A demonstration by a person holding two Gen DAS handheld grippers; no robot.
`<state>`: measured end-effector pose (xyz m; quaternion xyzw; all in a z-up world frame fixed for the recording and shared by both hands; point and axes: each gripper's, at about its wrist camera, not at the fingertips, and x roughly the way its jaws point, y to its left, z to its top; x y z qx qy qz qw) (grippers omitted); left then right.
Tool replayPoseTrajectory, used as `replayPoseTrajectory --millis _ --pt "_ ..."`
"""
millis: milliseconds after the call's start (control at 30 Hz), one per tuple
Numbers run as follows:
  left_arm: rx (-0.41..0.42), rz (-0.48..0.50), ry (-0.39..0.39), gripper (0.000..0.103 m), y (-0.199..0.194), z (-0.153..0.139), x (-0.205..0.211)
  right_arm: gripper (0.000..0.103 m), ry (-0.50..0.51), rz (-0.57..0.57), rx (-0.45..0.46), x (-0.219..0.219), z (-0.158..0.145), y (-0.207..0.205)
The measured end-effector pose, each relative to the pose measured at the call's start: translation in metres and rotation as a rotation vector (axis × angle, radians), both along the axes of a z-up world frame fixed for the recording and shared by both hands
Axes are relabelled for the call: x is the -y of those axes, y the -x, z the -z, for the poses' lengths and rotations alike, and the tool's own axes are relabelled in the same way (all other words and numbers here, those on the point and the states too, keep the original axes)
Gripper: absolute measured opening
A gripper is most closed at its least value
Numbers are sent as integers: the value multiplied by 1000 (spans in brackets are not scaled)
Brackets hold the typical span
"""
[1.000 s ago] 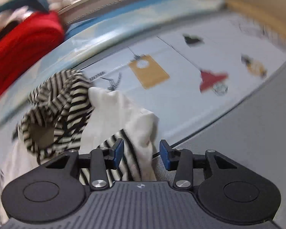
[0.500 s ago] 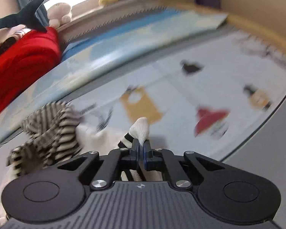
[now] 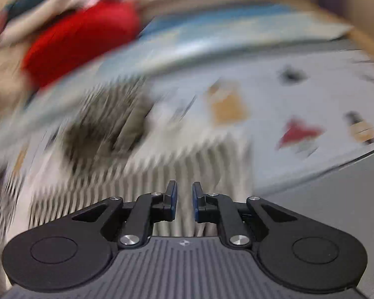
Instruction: Fold small clothes
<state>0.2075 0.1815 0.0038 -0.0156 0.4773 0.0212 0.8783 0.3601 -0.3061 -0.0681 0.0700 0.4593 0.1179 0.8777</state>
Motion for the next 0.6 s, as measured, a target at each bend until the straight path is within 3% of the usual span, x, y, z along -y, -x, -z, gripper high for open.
replayPoseTrajectory --millis 100,200,367,433,500,567,600 --pt "21 -32 -7 32 0 -7 -12 13 140 -64 -146 -5 34 17" --pt "84 -138 9 33 2 -23 -42 13 176 10 -125 3 31 29" --pt "157 -289 77 33 8 -37 -93 20 122 42 144 -16 -49 55" --pt "186 -345 71 32 11 -39 -108 32 63 45 237 -31 -87 69" --pt "218 -413 88 26 14 -42 -126 41 -8 43 313 -47 -122 84" --pt "236 -489 127 12 18 -41 -148 48 -90 40 379 -62 -150 97" --pt "236 -522 147 12 18 -39 -158 49 -130 36 413 -71 -160 104"
